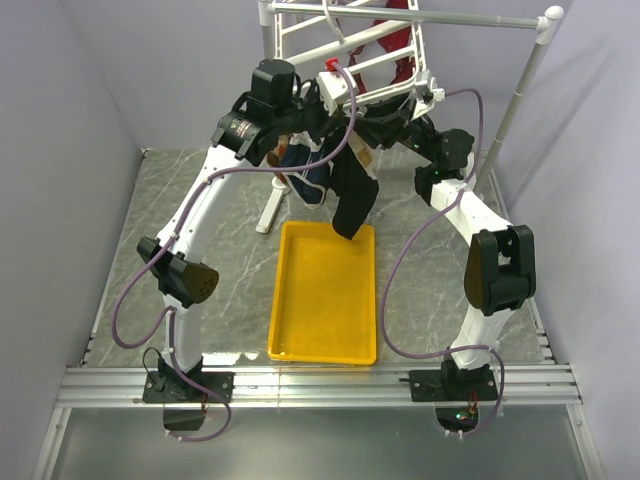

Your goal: Clip the underwear to the hanger

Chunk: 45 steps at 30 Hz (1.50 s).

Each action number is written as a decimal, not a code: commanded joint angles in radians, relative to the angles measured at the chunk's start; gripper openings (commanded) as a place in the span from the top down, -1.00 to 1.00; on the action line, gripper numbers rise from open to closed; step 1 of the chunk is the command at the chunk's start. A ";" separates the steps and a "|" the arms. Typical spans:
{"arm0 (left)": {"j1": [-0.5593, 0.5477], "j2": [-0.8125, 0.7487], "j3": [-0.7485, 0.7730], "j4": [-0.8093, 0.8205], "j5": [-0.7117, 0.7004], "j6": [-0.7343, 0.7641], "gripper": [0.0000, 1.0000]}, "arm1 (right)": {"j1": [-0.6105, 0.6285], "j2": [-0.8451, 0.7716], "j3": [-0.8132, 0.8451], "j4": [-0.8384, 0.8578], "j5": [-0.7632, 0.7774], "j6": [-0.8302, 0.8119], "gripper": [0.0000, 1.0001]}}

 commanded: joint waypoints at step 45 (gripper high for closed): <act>0.038 -0.163 -0.175 0.185 0.040 0.021 -0.11 | 0.012 -0.238 -0.090 -0.523 -0.165 -0.385 -0.87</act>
